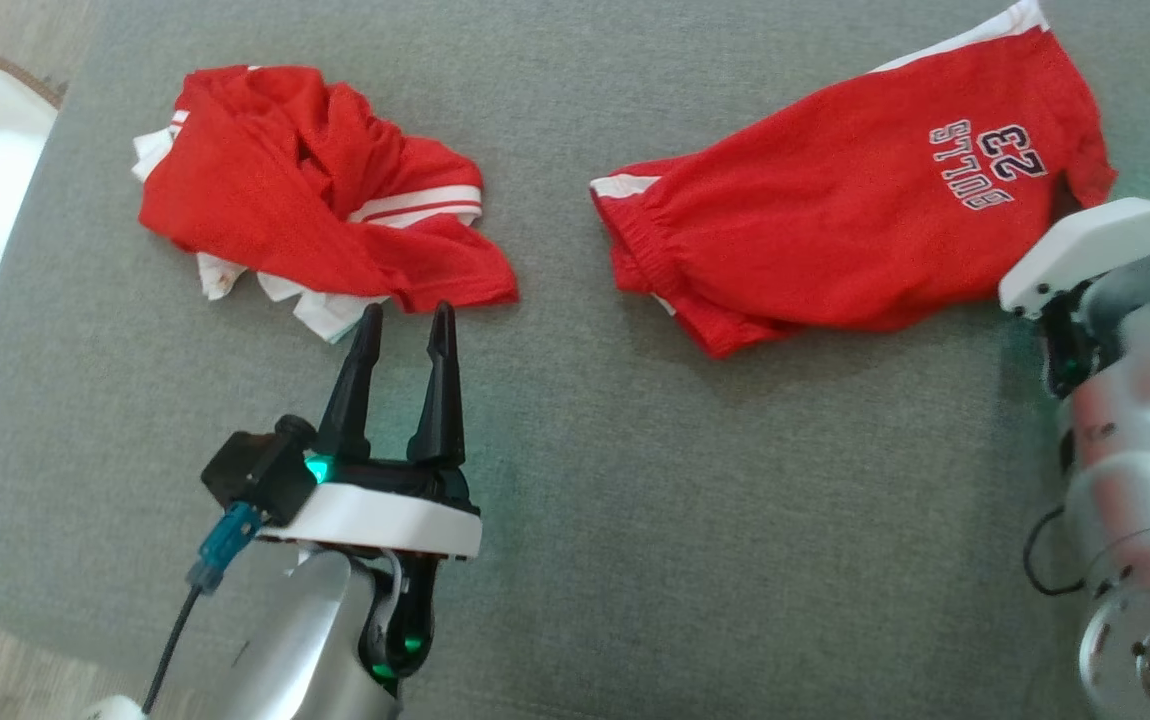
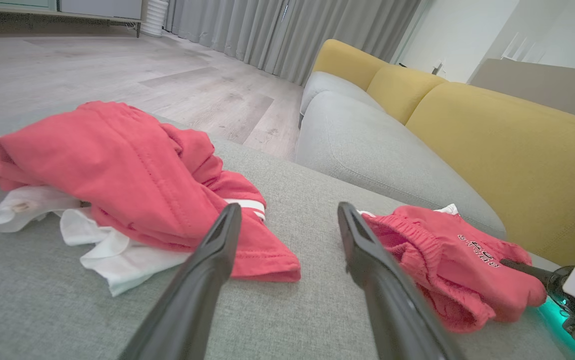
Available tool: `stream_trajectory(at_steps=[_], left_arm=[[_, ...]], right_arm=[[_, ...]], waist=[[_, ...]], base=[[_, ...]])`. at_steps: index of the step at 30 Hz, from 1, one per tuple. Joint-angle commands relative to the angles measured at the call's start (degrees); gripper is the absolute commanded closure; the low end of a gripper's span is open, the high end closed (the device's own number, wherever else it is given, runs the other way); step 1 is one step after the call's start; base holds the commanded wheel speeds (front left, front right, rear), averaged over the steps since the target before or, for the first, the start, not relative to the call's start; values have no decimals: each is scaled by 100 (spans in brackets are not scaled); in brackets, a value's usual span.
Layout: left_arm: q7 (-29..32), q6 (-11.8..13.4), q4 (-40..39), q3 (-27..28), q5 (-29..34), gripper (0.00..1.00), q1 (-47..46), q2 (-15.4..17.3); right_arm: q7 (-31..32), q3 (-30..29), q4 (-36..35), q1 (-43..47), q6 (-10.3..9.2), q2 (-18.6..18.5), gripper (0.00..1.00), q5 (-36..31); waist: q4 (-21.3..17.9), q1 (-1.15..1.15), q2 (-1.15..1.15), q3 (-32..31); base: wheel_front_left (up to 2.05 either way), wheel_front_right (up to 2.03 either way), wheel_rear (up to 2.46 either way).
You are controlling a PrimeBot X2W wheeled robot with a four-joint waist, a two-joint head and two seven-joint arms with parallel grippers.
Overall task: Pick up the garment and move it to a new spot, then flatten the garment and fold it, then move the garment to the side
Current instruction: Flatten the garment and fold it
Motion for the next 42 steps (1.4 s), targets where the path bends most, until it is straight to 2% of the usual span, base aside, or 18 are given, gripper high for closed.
stream_trajectory(at_steps=[1, 4, 5, 11, 23, 29, 37, 42], left_arm=[[-29, 8, -169, 184, -19, 0, -149, 31], [-29, 4, -165, 209, -3, 0, -141, 31], [-29, -15, -154, 228, 20, 0, -123, 31], [-29, -45, -196, 318, 78, 0, -7, 31], [-29, -168, -226, 491, 223, 0, 320, 31], [-29, -288, -231, 419, 302, 0, 406, 31], [-29, -326, -205, 425, 359, 0, 407, 31], [-29, -325, -162, 416, 340, 0, 458, 31]], right_arm=[[-277, 228, -37, -107, -4, 176, 100, -55], [-561, 332, -20, -114, -4, 192, 100, -26], [-850, 363, -17, -82, -4, 206, 100, 79], [-1293, 378, -43, 108, -4, 237, 100, 516], [-1527, 283, -899, 1359, -4, 281, 100, 1312], [-1535, 656, -1032, 1687, -4, 287, 100, 1881], [-1537, 1092, -1385, 1742, -4, 288, 100, 2302], [-1537, 1600, -1640, 1743, -4, 288, 100, 2518]], waist=[[-74, 0, 0, -52], [-151, 0, 0, -103], [-240, 0, 0, -186], [-552, 0, 0, -433], [-1200, 0, 0, -937], [-1264, 0, 0, -1002], [-1190, 0, 0, -1053], [-1077, 0, 0, -1168]], base=[[0, 0, 0], [0, 0, 0], [0, 0, 0], [0, 0, 0], [0, 0, 0], [0, 0, 0], [0, 0, 0], [0, 0, 0]])
